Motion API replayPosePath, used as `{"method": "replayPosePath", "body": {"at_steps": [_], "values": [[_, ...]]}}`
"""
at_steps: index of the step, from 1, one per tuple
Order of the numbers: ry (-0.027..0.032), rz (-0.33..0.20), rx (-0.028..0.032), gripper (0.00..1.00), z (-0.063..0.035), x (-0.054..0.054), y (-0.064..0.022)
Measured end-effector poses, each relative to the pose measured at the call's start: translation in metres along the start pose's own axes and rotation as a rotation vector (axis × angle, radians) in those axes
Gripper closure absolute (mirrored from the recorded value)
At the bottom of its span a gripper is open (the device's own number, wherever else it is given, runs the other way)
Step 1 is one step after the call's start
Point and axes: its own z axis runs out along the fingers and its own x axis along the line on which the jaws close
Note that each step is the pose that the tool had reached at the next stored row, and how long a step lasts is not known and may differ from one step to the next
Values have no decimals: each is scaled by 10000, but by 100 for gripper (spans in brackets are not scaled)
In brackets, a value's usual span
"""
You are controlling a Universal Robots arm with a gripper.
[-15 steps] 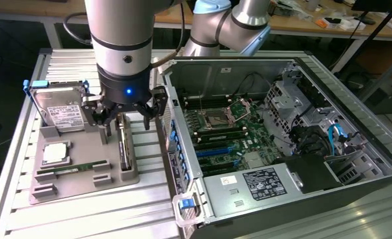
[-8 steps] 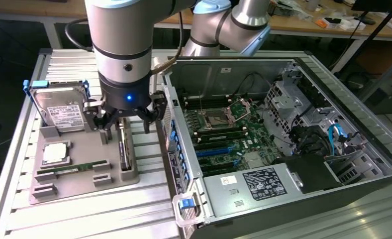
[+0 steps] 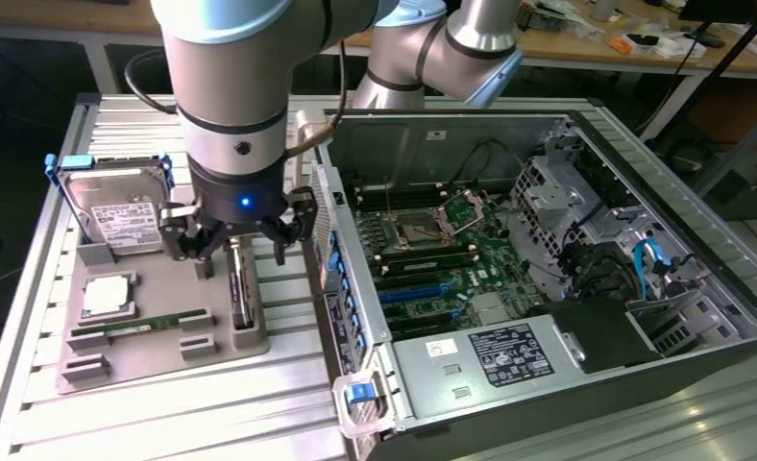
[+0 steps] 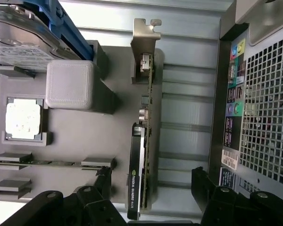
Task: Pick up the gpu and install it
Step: 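Pick up the gpu and move the gpu toward the slot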
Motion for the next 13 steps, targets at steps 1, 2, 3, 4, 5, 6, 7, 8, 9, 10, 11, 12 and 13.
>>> {"method": "replayPosePath", "body": {"at_steps": [1, 2, 3, 4, 5, 6, 7, 8, 9, 10, 11, 12, 13], "values": [[-1, 0, -10, 22, 13, 10, 0], [-3, -1, -20, 22, 26, 19, 1], [-4, 0, -25, 22, 38, 27, 1], [-6, 0, -30, 22, 53, 37, 3], [-6, -1, -32, 22, 67, 44, 6], [-5, 0, -32, 22, 79, 50, 10], [-5, 0, -35, 22, 90, 51, 15], [-3, 0, -40, 22, 100, 51, 22], [-5, -1, -51, 22, 109, 50, 33], [-6, 0, -62, 22, 118, 49, 45], [-9, -1, -74, 22, 129, 47, 59], [-9, -1, -80, 22, 140, 46, 75], [-9, -1, -81, 22, 154, 44, 92]]}}
